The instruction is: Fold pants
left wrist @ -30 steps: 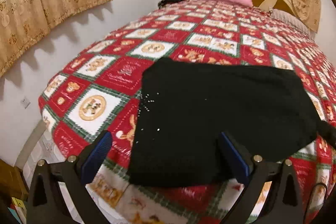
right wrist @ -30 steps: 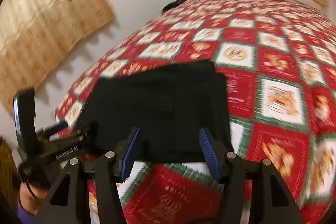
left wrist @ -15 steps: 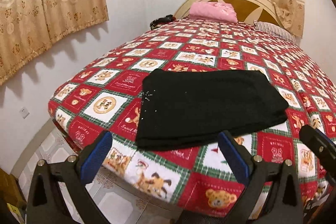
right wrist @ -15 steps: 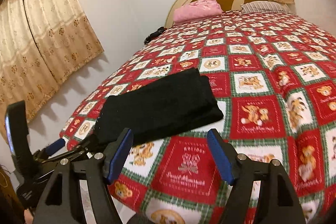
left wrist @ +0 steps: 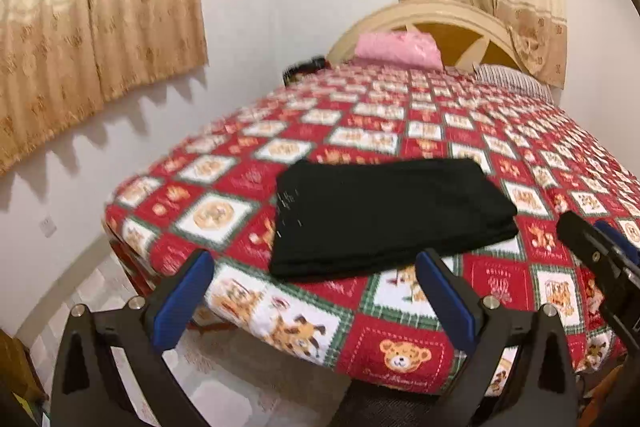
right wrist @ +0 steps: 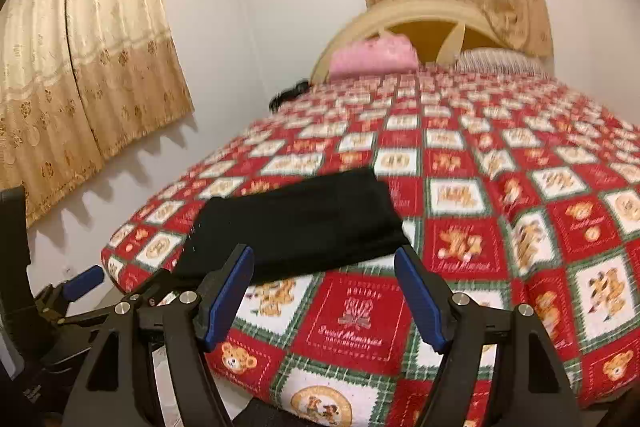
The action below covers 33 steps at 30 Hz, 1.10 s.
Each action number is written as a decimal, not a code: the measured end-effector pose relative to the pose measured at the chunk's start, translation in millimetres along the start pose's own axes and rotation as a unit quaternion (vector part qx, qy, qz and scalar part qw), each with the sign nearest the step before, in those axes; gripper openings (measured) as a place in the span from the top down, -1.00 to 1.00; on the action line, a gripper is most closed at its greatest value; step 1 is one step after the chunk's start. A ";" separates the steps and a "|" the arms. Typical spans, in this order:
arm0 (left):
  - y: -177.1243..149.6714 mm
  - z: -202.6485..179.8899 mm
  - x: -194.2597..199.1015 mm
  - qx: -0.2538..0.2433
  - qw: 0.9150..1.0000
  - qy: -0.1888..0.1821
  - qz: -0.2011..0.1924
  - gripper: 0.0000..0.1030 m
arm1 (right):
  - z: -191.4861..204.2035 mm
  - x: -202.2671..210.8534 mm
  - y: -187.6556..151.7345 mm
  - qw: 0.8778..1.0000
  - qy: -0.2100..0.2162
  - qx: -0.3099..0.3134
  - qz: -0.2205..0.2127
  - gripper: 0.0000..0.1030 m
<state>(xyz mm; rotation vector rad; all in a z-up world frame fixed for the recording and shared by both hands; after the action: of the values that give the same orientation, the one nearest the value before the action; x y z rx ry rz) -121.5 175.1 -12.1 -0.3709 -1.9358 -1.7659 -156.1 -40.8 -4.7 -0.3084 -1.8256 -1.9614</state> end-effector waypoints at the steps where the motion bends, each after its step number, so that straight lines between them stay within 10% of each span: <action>1: 1.7 -2.1 4.2 -0.005 1.000 0.005 -0.008 -1.00 | -1.1 3.8 1.7 1.000 -0.001 -0.001 -0.009 -0.45; 33: 2.8 -11.8 15.6 -0.014 1.000 0.008 -0.012 -1.00 | -16.6 14.6 1.4 0.999 -0.008 -0.031 -0.028 -0.52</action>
<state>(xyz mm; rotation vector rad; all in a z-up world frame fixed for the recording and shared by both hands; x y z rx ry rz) -131.2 161.8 -1.1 -0.3436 -1.9135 -1.8069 -166.1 -59.6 1.3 -0.2953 -1.8044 -2.0619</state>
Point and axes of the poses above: each gripper's, at about its wrist camera, not at the fingertips, and x roughly against the way its jaws point, z to its left, y to its top, the point moved 1 cm from there along -x, roughly the way its jaws point, and after that the axes turned 10 degrees about -y, right-handed, at the moved point
